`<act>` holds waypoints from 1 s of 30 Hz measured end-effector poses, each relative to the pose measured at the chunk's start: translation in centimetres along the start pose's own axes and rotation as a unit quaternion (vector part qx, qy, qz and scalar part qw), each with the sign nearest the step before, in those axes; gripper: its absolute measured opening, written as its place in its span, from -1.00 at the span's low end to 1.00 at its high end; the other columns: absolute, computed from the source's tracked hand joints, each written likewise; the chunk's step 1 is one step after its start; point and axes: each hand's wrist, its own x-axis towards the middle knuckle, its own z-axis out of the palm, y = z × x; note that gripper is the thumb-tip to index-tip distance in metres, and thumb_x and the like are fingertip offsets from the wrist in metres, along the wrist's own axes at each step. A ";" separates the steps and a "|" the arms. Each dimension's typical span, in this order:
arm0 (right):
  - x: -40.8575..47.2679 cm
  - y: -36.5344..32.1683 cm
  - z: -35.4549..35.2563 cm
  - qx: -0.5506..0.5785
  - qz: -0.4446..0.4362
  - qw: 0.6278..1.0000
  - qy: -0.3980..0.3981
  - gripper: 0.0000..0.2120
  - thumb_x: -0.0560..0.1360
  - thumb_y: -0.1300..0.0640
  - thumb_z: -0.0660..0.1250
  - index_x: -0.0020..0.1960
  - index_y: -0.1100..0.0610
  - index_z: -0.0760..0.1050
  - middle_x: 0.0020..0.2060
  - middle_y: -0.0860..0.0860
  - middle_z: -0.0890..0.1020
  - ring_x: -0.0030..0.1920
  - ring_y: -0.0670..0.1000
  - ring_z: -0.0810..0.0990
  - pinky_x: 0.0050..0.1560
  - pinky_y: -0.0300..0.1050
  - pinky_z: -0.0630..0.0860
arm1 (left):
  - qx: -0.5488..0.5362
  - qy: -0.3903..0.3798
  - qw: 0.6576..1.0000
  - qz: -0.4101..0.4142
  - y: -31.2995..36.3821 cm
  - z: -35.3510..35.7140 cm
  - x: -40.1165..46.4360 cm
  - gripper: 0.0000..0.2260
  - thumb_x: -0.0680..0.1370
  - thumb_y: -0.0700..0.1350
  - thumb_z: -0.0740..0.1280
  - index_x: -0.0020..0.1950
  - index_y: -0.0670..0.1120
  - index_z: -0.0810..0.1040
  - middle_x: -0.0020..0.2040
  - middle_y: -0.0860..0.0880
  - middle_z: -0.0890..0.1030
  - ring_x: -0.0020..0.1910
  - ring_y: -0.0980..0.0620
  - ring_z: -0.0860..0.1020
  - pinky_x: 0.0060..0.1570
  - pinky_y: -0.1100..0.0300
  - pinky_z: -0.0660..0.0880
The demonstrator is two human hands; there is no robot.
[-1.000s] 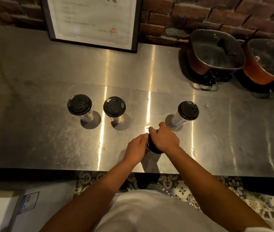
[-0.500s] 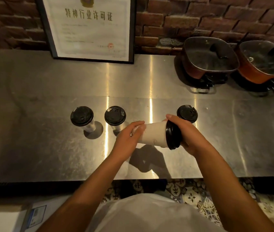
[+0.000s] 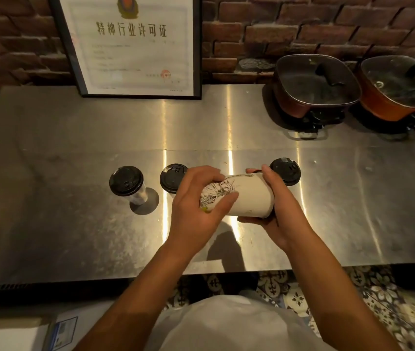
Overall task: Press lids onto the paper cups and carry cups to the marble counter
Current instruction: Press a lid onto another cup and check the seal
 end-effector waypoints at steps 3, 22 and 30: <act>0.1 -0.8 -0.6 -0.033 0.015 0.999 -0.018 -0.60 0.59 -0.17 0.27 0.29 0.03 0.60 0.13 0.11 0.71 -0.01 0.12 0.71 -0.31 -0.03 0.62 | 0.018 -0.062 0.995 0.079 -0.1 -0.8 -0.1 -0.65 0.49 -0.02 0.48 0.21 -0.12 0.59 0.33 -0.05 0.51 0.31 0.20 0.47 0.14 0.38 0.50; -0.4 1.6 -0.5 -0.231 -0.245 0.941 0.022 -0.64 0.46 -0.23 0.28 0.22 -0.20 0.53 0.04 -0.19 0.60 0.06 -0.09 0.64 -0.11 -0.18 0.66 | -0.243 0.008 0.890 -0.386 1.3 -0.6 0.3 -0.84 0.59 0.03 0.35 0.03 -0.04 0.63 0.11 -0.10 0.59 0.01 -0.13 0.64 -0.34 0.01 0.65; 0.0 -0.4 -0.7 -0.087 0.011 0.996 -0.004 -0.65 0.55 -0.09 0.32 0.21 0.10 0.63 0.12 0.24 0.67 -0.01 0.22 0.73 -0.14 0.17 0.69 | -0.022 -0.083 0.987 -0.134 0.6 -1.7 -1.2 -0.62 0.48 0.22 0.35 0.26 0.16 0.47 0.11 0.14 0.56 0.06 0.11 0.62 -0.17 0.25 0.64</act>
